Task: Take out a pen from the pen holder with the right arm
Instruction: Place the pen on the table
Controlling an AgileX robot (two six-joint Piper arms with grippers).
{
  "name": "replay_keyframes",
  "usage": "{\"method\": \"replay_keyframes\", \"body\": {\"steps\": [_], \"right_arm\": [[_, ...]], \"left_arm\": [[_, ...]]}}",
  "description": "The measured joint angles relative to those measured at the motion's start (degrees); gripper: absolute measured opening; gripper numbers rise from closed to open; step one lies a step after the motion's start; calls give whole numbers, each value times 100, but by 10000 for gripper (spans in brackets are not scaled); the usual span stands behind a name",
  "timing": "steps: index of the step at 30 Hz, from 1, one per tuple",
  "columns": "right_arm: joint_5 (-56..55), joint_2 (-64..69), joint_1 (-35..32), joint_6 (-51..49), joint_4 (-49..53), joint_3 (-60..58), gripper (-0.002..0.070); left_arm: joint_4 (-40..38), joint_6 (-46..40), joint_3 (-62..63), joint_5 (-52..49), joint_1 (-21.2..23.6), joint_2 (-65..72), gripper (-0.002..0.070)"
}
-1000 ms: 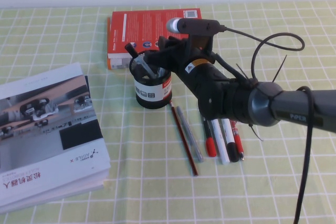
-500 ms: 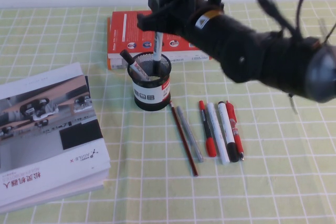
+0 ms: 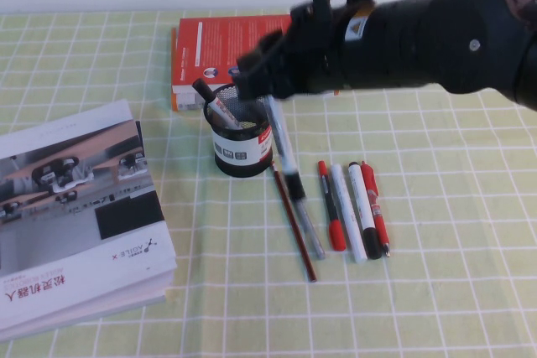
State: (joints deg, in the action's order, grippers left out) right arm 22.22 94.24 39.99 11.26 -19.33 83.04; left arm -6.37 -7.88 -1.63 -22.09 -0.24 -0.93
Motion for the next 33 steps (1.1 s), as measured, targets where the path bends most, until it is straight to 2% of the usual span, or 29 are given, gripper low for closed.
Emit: {"method": "replay_keyframes", "body": {"steps": [6, 10, 16, 33], "right_arm": [[1324, 102, -197, -1594, 923, 0, 97], [1794, 333, -339, -2098, 1157, 0, 97], [1965, 922, -424, -2205, 1178, 91, 97], [2399, 2717, -600, -2214, 1205, 1666, 97]], "left_arm": [[0, 0, 0, 0, 0, 0, -5], [0, 0, 0, 0, 0, 0, -5], [0, 0, 0, 0, 0, 0, -5], [0, 0, 0, 0, 0, 0, -5]]}}
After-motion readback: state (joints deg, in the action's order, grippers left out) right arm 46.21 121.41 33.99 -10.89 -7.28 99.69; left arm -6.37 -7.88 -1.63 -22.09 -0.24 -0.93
